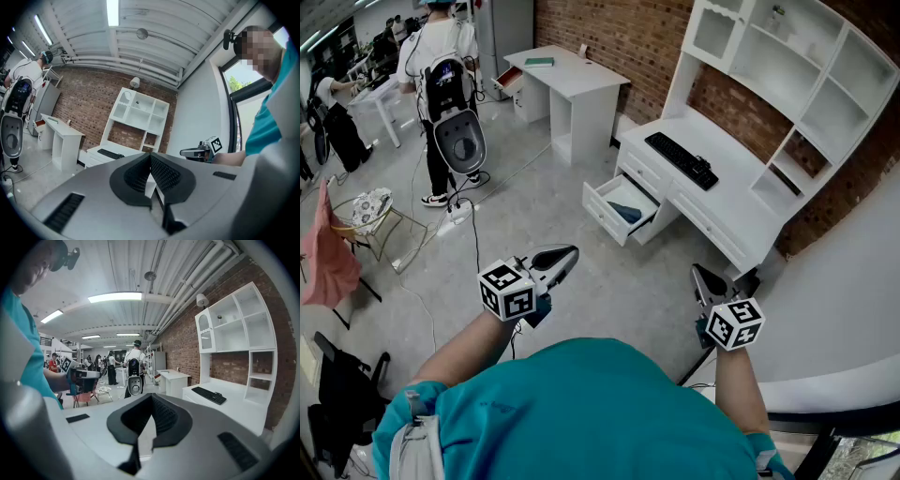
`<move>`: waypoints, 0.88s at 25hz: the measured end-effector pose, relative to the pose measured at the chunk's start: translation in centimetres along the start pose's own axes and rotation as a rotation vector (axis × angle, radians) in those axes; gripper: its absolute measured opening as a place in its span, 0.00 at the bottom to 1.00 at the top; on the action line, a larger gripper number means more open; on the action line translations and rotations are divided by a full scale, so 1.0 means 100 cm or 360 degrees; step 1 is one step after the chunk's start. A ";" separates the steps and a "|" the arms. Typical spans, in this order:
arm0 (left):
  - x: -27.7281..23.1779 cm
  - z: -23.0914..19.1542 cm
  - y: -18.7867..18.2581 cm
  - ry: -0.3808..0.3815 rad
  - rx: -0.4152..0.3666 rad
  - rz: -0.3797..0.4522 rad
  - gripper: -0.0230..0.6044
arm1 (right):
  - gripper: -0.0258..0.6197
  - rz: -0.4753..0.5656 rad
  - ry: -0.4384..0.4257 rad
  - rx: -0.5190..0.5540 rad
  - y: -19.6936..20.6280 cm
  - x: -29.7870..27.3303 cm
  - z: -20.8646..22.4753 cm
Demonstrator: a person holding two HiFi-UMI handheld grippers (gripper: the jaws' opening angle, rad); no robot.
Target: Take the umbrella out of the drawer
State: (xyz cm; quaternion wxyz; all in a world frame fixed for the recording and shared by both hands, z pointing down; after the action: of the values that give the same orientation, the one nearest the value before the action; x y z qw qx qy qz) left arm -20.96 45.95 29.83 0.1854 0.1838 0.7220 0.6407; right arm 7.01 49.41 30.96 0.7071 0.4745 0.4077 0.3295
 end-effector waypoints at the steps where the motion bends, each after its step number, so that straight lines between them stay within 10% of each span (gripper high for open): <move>1: -0.001 0.001 0.001 0.0002 0.0001 0.0000 0.06 | 0.07 -0.0001 -0.0001 0.0002 0.000 0.001 0.001; 22: -0.038 0.030 -0.003 0.0004 -0.0018 -0.0001 0.06 | 0.07 0.0016 -0.0047 -0.0017 -0.007 0.021 0.030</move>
State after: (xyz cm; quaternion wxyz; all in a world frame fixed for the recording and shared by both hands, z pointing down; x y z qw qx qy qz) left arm -16.18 46.58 29.34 0.1858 0.1819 0.7186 0.6450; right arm 10.70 49.76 30.38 0.7138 0.4777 0.3931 0.3282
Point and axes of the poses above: the fingertips, and each gripper's own axes: x backward along the fingers, z to its right, y out of its underside, the point moved 2 cm from there along x, backward along the fingers, and after that the axes turned 10 degrees about -x, right-handed, at the moved point
